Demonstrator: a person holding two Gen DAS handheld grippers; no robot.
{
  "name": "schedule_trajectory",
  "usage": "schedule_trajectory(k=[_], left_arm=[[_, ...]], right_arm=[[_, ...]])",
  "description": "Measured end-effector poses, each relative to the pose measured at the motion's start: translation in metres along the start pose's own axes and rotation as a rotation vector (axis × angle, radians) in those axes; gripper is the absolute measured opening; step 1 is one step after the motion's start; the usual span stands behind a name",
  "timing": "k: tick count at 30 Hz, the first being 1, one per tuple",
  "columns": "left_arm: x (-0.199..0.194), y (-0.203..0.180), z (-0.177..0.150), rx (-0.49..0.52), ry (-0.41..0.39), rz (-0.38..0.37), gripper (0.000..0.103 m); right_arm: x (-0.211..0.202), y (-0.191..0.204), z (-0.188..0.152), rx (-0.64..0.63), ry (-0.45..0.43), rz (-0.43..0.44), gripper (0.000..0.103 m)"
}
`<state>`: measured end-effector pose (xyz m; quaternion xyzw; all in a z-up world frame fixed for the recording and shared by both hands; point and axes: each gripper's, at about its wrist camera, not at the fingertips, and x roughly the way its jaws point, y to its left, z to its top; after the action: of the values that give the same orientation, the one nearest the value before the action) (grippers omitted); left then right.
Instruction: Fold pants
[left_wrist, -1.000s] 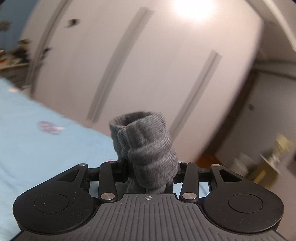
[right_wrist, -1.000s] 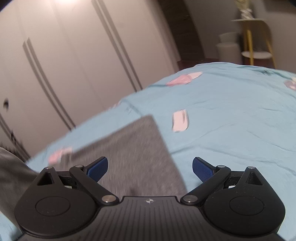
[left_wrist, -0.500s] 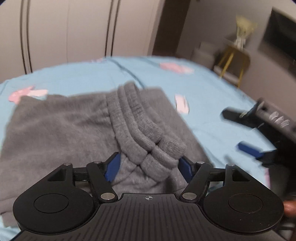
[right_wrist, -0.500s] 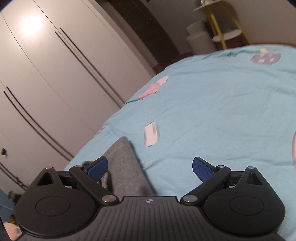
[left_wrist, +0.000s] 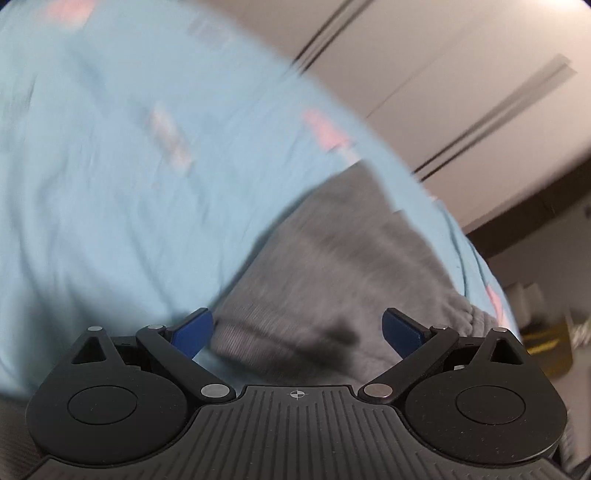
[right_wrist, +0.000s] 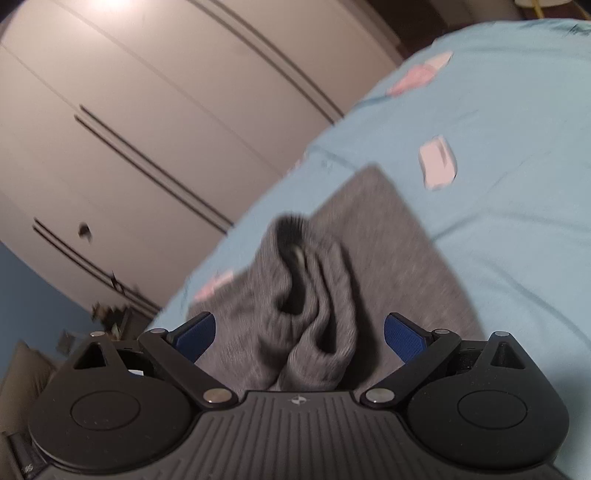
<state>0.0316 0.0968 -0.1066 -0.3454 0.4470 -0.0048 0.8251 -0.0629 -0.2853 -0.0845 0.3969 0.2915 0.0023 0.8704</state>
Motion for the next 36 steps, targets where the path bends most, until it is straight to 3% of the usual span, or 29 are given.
schedule_trajectory(k=[2, 4, 7, 10, 12, 13, 16, 20, 23, 25, 26, 27, 33, 36], left_arm=[[0.008, 0.015, 0.0, -0.076, 0.051, 0.005, 0.101], [0.01, 0.031, -0.001, -0.132, 0.051, -0.006, 0.101], [0.013, 0.033, 0.005, -0.183, 0.064, -0.017, 0.101], [0.012, 0.032, 0.009, -0.192, 0.054, -0.019, 0.101], [0.014, 0.028, 0.011, -0.193, 0.04, -0.02, 0.101], [0.013, 0.029, 0.01, -0.194, 0.036, -0.021, 0.101], [0.008, 0.032, 0.008, -0.199, 0.033, -0.031, 0.101], [0.005, 0.03, 0.006, -0.183, 0.014, -0.046, 0.101], [0.006, 0.031, 0.007, -0.187, 0.022, -0.047, 0.101], [0.006, 0.033, 0.008, -0.203, 0.025, -0.053, 0.101], [0.006, 0.034, 0.008, -0.208, 0.027, -0.057, 0.101], [0.006, 0.034, 0.008, -0.212, 0.028, -0.058, 0.101], [0.006, 0.036, 0.008, -0.225, 0.03, -0.067, 0.101], [0.006, 0.036, 0.008, -0.229, 0.032, -0.067, 0.101]], right_arm=[[0.007, 0.008, -0.001, -0.029, 0.016, -0.04, 0.098], [0.007, 0.018, -0.002, -0.064, -0.012, -0.114, 0.098], [-0.004, 0.025, 0.001, -0.075, -0.071, -0.132, 0.095], [-0.02, 0.041, -0.001, -0.082, -0.111, -0.072, 0.075], [-0.023, 0.043, -0.006, -0.05, -0.092, -0.032, 0.053], [-0.019, 0.043, -0.009, -0.037, -0.082, -0.023, 0.051], [-0.002, 0.035, -0.016, -0.021, -0.03, -0.067, 0.051], [0.009, 0.024, -0.014, 0.057, -0.036, -0.056, 0.053], [0.027, 0.03, -0.011, 0.032, -0.02, -0.094, 0.053], [0.04, 0.032, -0.009, 0.024, -0.01, -0.145, 0.041], [0.041, 0.033, -0.01, 0.023, -0.007, -0.168, 0.03], [0.043, 0.033, -0.009, 0.028, -0.008, -0.181, 0.029], [-0.012, 0.043, -0.01, 0.09, -0.123, -0.068, 0.022], [-0.031, 0.033, -0.021, 0.094, -0.133, -0.09, 0.022]])
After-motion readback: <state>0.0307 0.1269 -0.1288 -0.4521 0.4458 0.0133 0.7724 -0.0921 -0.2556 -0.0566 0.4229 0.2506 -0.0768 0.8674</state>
